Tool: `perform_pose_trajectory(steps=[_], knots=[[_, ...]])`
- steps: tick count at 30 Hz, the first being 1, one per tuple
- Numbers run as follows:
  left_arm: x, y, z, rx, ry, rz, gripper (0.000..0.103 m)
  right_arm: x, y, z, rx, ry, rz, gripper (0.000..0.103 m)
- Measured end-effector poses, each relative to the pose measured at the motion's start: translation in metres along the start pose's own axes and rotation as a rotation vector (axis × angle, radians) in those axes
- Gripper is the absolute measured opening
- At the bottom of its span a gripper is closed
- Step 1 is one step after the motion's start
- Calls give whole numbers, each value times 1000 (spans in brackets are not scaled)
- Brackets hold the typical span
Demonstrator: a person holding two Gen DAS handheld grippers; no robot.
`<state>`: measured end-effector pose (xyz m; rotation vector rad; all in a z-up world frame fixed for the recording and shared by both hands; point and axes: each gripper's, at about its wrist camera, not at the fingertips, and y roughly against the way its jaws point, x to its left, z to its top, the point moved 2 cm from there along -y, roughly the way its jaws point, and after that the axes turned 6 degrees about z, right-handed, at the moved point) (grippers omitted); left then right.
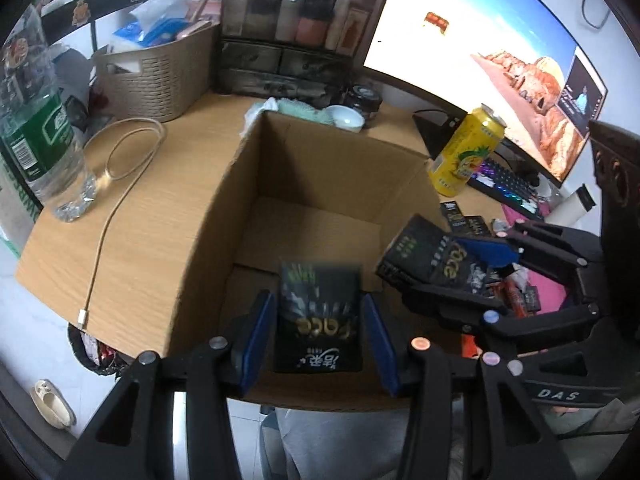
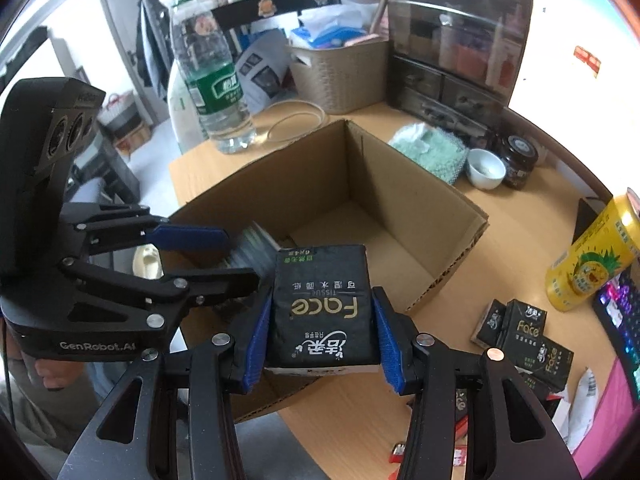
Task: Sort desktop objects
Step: 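Carry both tissue packs to the cardboard box and open both tools, then move both open tools back over the desk pile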
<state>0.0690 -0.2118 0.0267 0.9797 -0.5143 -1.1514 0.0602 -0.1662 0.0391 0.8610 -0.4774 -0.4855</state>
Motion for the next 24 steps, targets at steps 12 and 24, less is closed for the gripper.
perform_pose_trajectory(steps=[12, 24], knots=[[4, 5, 1, 0, -1, 40, 61, 4, -3, 0, 0, 19, 1, 50], [0, 13, 1, -11, -13, 49, 61, -2, 8, 0, -25, -8, 12, 50]])
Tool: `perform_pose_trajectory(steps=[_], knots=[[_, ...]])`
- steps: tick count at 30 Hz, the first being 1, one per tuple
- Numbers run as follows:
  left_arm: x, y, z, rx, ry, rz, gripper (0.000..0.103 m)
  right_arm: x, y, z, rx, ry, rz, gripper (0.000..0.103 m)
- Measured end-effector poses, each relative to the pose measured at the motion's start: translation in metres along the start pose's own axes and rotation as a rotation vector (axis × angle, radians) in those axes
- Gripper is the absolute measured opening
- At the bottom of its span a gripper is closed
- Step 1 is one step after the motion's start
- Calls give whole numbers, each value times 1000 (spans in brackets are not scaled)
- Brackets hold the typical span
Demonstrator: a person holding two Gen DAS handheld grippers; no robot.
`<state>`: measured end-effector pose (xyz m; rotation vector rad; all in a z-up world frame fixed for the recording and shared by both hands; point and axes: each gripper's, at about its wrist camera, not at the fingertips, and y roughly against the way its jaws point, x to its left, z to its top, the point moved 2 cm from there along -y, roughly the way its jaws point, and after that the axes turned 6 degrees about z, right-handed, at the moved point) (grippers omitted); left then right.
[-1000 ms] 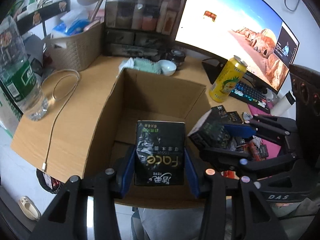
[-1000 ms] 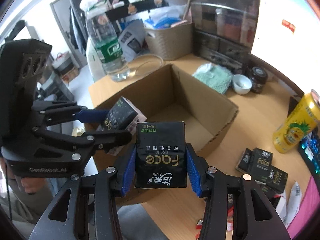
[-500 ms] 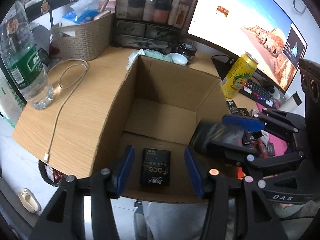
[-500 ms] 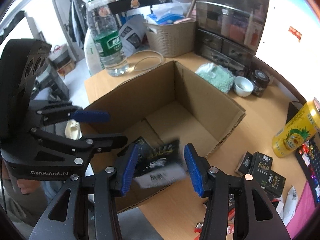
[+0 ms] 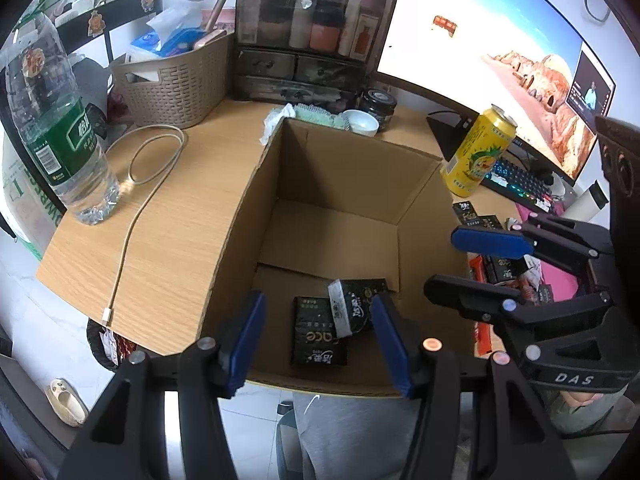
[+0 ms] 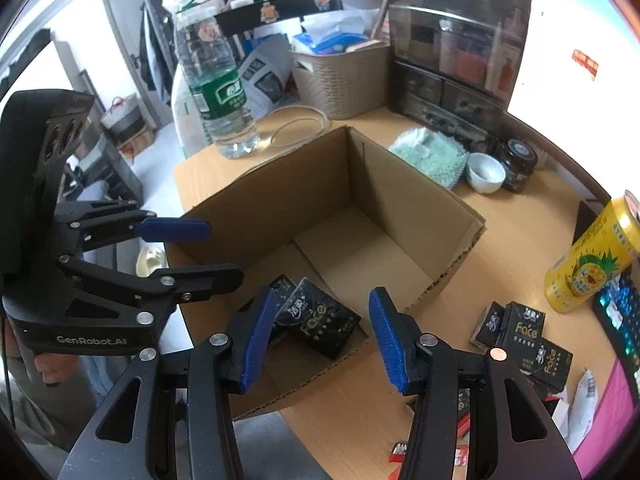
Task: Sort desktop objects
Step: 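Move both open tools back over the desk pile, then grasp a red stick snack with the left tool while the right grasps another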
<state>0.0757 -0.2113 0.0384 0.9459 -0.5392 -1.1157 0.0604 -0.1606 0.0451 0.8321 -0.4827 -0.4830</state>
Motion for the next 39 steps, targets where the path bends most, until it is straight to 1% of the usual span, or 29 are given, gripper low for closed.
perform_pose_trajectory(steps=[7, 10, 12, 14, 16, 19, 20, 21, 24, 26, 28, 29, 31, 33, 35, 37, 39], knots=[[-4, 1, 2, -3, -5, -15, 62, -4, 7, -5, -3, -6, 6, 50], [-10, 5, 3, -9, -21, -26, 62, -10, 24, -11, -27, -24, -12, 50], [-19, 11, 5, -25, -39, -37, 62, -17, 43, -18, -53, -37, -18, 50], [-32, 15, 9, -37, -60, -55, 62, -27, 63, -29, -83, -54, -60, 50], [-52, 19, 12, -46, -104, -82, 63, -43, 80, -42, -99, -88, -96, 50], [-92, 24, 13, -54, -192, -137, 63, -79, 100, -73, -95, -165, -190, 50], [-109, 23, 13, -51, -221, -160, 66, -93, 105, -85, -86, -202, -225, 50], [-122, 21, 12, -44, -241, -176, 69, -104, 108, -94, -78, -228, -246, 50], [-171, 4, 3, 5, -333, -237, 69, -145, 114, -132, -36, -332, -304, 50], [-200, -13, -8, 56, -382, -266, 69, -166, 114, -155, -8, -391, -333, 50], [-224, -33, -19, 108, -423, -286, 69, -187, 115, -179, 11, -446, -356, 50], [-231, -40, -23, 121, -435, -280, 69, -197, 117, -191, 20, -478, -362, 50], [-239, -56, -30, 136, -445, -235, 69, -208, 120, -208, 25, -519, -356, 50], [-237, -68, -33, 160, -421, -217, 69, -208, 119, -217, 19, -530, -325, 50], [-231, -80, -35, 199, -391, -211, 69, -204, 117, -220, 12, -516, -298, 50], [-223, -81, -37, 203, -370, -198, 69, -197, 111, -217, 8, -496, -277, 50], [-222, -82, -41, 210, -381, -191, 69, -189, 101, -211, 13, -471, -257, 50]])
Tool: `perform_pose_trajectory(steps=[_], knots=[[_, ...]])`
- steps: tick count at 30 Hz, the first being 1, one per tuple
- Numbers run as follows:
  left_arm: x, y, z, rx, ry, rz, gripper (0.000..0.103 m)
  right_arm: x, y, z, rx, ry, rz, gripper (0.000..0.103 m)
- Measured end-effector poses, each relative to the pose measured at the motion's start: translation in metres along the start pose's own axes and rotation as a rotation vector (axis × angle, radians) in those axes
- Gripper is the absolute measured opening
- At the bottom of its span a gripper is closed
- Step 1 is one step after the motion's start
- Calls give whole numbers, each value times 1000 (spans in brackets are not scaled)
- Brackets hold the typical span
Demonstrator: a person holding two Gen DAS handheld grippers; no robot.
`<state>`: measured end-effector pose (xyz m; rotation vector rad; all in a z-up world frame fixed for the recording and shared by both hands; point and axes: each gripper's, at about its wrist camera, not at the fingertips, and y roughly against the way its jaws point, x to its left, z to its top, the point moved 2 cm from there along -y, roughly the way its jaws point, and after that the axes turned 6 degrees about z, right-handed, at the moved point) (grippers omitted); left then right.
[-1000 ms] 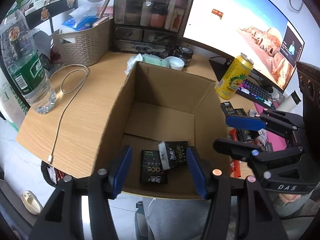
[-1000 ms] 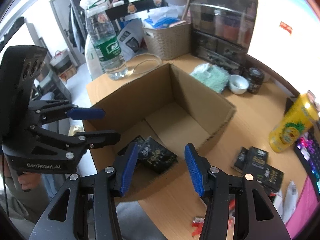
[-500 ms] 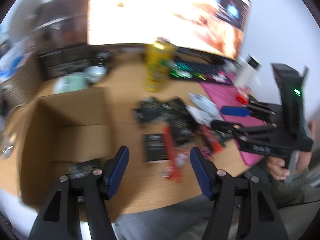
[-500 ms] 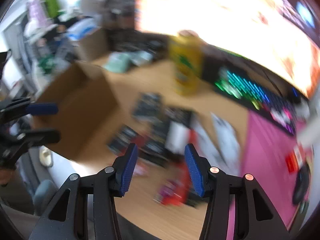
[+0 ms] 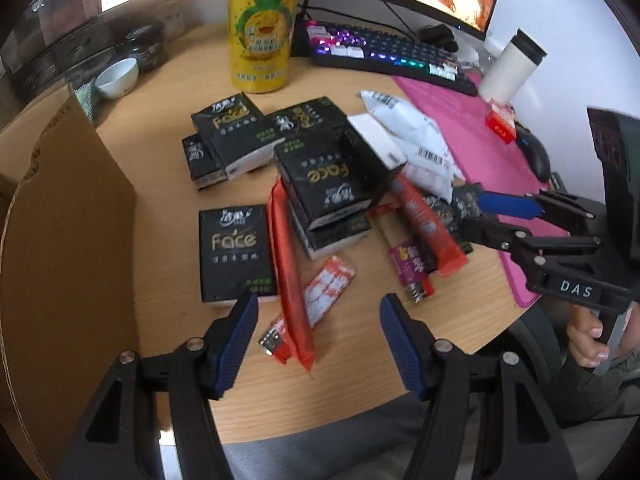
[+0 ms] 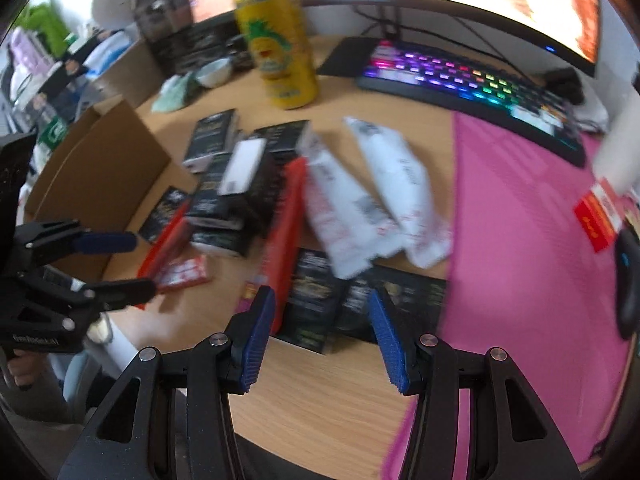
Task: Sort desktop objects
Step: 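Grasp a red stick snack with the left tool while the right grasps another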
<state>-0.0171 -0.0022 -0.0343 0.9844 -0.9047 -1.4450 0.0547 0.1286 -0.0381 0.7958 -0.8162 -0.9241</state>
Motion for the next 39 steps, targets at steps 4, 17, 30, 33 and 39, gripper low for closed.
perform_pose_trajectory(steps=[4, 17, 30, 33, 39], knots=[[-1, -5, -4, 19, -17, -4, 69, 14, -10, 4, 22, 24, 15, 50], [4, -22, -6, 67, -21, -43, 63, 37, -40, 28, 82, 122, -7, 50], [14, -35, 8, 75, -12, -53, 54, 33, -58, 41, 106, 128, 21, 43], [12, -37, 12, 75, -14, -53, 40, 32, -60, 41, 112, 128, 11, 24], [11, -40, 18, 74, -10, -66, 32, 28, -60, 42, 109, 108, 33, 22]])
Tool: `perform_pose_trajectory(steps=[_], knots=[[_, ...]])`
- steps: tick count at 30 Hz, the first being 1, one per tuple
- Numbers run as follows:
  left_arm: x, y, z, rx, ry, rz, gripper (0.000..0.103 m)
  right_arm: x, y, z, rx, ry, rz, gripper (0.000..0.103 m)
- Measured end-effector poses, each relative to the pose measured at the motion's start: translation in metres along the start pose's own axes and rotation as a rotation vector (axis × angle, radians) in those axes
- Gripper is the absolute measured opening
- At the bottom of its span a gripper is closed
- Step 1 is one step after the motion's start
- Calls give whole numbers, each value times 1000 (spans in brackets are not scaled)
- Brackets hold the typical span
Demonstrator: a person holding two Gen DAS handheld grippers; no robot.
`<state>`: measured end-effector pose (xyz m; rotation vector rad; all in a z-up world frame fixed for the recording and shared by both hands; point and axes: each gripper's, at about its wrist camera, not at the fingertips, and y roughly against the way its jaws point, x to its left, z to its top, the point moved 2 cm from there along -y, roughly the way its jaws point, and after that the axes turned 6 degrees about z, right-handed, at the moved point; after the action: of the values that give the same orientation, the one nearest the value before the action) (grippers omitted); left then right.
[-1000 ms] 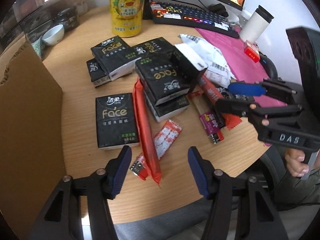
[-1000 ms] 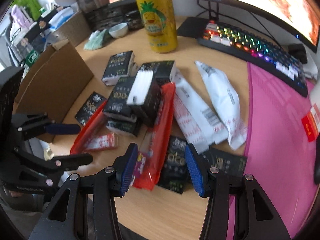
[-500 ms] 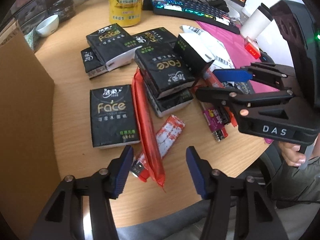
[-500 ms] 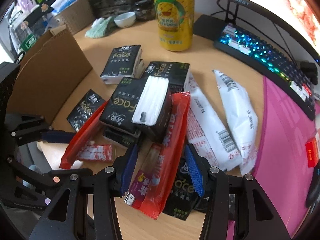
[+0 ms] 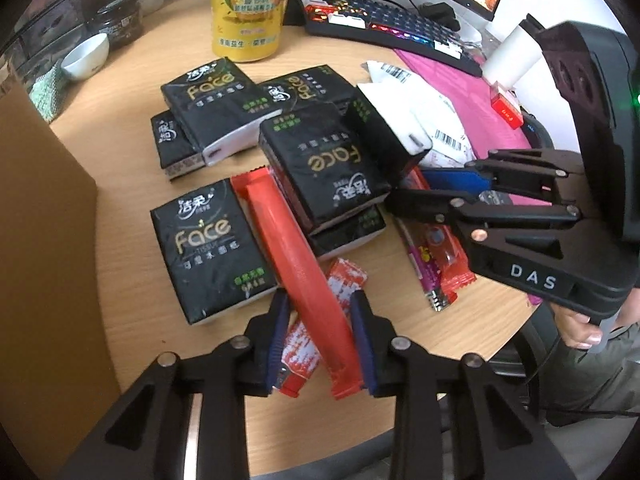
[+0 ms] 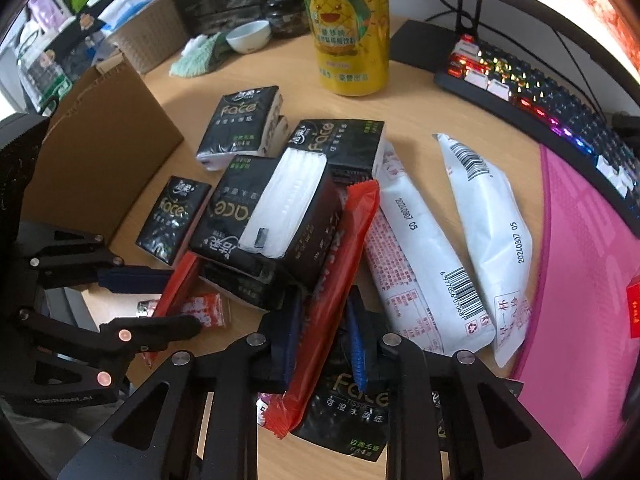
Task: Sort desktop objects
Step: 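Grasp a red stick snack with the left tool while the right grasps another, then lift both red stick snacks and carry them toward the cardboard box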
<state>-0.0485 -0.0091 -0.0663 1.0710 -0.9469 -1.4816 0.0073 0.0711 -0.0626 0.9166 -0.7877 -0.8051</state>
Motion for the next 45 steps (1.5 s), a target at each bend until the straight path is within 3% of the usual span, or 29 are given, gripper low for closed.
perform_pose_trajectory(steps=[6, 14, 22, 40, 45], knots=[[11, 6, -3, -8, 31, -4, 21, 2, 5, -5, -10, -5, -7, 22], [22, 20, -23, -15, 49, -1, 16, 3, 27, -25, -16, -16, -18, 17], [15, 16, -21, -7, 18, 42, 16, 4, 35, -43, -12, -17, -33, 16], [17, 2, 6, 22, 33, 51, 18, 2, 30, -37, -32, -20, -19, 16], [13, -1, 8, 19, 11, 92, 19, 4, 28, -36, -32, -16, -29, 16]])
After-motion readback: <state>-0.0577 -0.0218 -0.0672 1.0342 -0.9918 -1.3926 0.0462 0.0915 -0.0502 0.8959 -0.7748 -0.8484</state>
